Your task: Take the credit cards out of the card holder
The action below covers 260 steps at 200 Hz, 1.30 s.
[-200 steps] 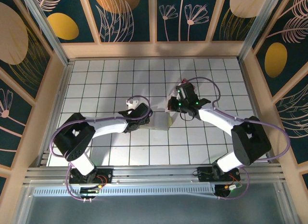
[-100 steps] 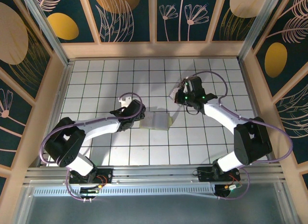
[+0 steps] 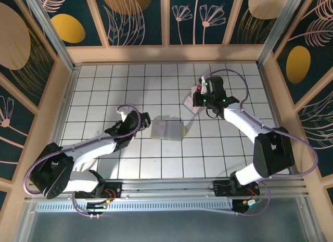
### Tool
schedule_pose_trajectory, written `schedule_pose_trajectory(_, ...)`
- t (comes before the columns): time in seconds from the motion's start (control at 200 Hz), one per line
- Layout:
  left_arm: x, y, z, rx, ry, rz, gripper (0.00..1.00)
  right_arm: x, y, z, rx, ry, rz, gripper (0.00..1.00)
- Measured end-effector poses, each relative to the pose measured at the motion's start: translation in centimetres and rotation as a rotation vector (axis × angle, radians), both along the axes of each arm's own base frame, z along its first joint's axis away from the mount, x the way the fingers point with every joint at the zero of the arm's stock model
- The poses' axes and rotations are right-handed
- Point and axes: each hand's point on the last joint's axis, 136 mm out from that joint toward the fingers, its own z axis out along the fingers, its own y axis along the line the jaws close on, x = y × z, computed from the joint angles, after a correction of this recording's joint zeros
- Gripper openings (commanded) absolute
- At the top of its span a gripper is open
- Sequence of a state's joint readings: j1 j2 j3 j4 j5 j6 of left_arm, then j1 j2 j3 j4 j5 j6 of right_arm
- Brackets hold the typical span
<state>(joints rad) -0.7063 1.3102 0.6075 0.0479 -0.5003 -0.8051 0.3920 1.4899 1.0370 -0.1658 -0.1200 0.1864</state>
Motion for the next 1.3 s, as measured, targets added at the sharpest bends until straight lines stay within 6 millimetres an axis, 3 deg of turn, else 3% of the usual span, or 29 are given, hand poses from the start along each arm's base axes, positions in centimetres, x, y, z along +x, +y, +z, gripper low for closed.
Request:
schedule_pose_trajectory(0.315, -0.7, -0.7, 2.4, -0.112, -0.128, -0.075, 0.99, 1.2, 0.5, 1.8, -0.138, -0.125, 0.151, 0.0)
schedule_pose_trajectory(0.816, -0.8, -1.4, 3.2, -0.163, -0.169, -0.117, 0.99, 2.2, -0.8, -2.6, -0.375, -0.084, 0.26, 0.0)
schedule_pose_trajectory(1.301, -0.8, -1.5, 2.9, -0.16, -0.161, -0.12, 0.99, 2.8, -0.8, -4.0, -0.396, -0.051, 0.308, 0.0)
